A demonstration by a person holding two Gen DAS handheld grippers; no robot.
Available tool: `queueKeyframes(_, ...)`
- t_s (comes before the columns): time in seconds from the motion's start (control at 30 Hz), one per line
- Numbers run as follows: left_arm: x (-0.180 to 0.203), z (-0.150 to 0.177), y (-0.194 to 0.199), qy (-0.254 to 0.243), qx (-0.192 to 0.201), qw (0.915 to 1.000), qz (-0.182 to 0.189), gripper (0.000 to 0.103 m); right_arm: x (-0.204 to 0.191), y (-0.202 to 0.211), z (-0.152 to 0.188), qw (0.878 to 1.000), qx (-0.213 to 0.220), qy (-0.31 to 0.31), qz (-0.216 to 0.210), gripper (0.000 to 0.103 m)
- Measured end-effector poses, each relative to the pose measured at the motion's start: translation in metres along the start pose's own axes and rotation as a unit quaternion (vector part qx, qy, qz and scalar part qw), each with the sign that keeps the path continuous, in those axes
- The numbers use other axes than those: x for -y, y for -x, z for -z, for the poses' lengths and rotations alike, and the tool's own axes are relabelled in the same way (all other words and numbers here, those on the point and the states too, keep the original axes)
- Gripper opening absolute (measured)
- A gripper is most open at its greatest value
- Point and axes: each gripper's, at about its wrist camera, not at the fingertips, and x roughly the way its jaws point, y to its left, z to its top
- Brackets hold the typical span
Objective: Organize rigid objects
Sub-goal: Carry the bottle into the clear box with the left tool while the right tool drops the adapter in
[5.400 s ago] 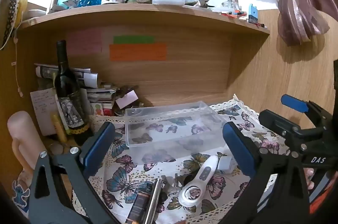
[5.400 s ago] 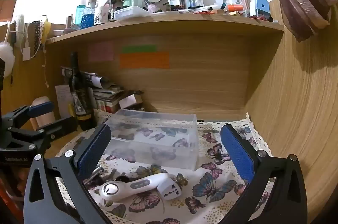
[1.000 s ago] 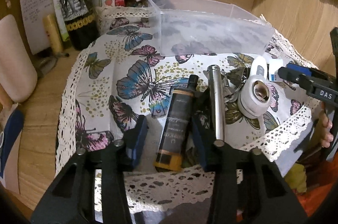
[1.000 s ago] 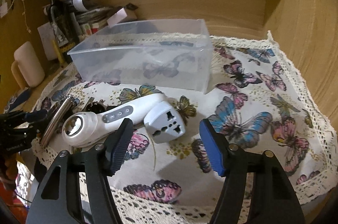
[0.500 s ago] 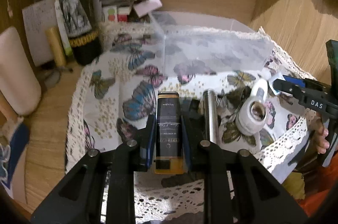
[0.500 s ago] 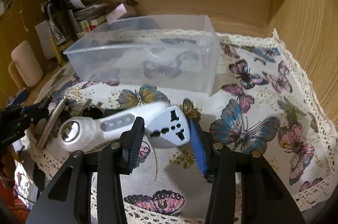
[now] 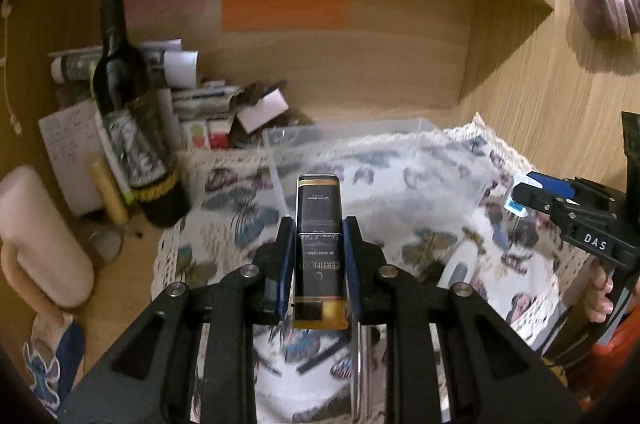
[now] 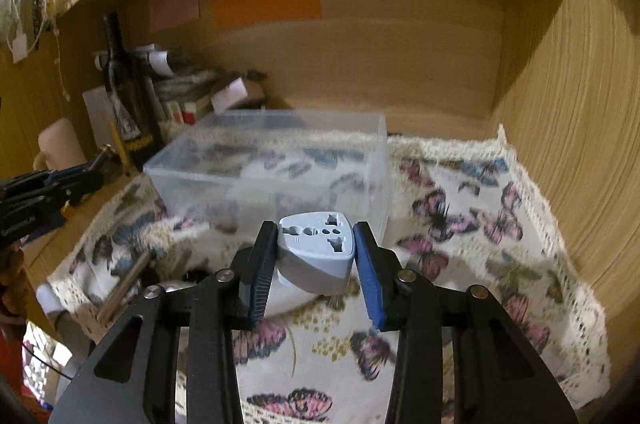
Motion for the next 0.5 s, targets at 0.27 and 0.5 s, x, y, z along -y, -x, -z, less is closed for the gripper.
queueKeyframes(0.27,-0.004,-0.037,-0.017,0.016,0.007,0.9998,0.011,0.023,0.003,0.006,-0.037,0.999,0.048,0.003,-0.002,0.035)
queueKeyframes(0.5,-0.006,-0.062,-0.046,0.023,-0.007,0.9996,0.016,0.023,0.002,-0.016,-0.064,0.998,0.058,0.017,0.0,0.035)
